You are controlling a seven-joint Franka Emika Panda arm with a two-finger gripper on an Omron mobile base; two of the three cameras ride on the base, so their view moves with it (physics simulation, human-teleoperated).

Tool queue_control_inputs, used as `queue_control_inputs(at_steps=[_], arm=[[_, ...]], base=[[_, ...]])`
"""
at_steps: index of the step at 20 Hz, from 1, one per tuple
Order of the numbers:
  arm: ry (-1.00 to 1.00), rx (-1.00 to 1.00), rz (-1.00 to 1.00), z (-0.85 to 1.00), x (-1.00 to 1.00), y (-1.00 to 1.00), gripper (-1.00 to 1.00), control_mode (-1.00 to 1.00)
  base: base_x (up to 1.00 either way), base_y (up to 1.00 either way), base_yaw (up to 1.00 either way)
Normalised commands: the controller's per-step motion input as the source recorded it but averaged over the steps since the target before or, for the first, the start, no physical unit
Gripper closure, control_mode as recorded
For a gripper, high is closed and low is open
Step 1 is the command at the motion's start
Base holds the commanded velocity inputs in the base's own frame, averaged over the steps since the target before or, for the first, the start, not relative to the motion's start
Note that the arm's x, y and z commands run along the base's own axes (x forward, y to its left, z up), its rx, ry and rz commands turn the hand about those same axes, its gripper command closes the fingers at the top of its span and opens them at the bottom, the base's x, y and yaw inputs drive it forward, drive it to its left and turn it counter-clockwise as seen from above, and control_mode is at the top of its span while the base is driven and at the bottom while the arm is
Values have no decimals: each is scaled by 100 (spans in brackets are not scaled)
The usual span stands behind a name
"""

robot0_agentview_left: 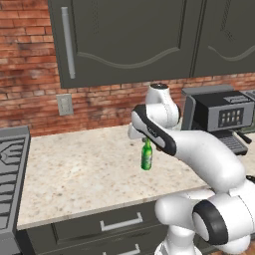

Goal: Move the drinks to the dining counter.

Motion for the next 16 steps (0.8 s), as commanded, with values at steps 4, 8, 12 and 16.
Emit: queue_control_inputs(at_steps=[4,8,12,16], arm=[[0,0,0,10,-36,-2,100,-100],[0,0,0,6,-33,-12,100,-100],[0,0,0,9,-28,-9,100,-100],[0,0,0,21,-5,0,100,-100]], base=[[0,0,0],[0,0,0],[0,0,0],[0,0,0]])
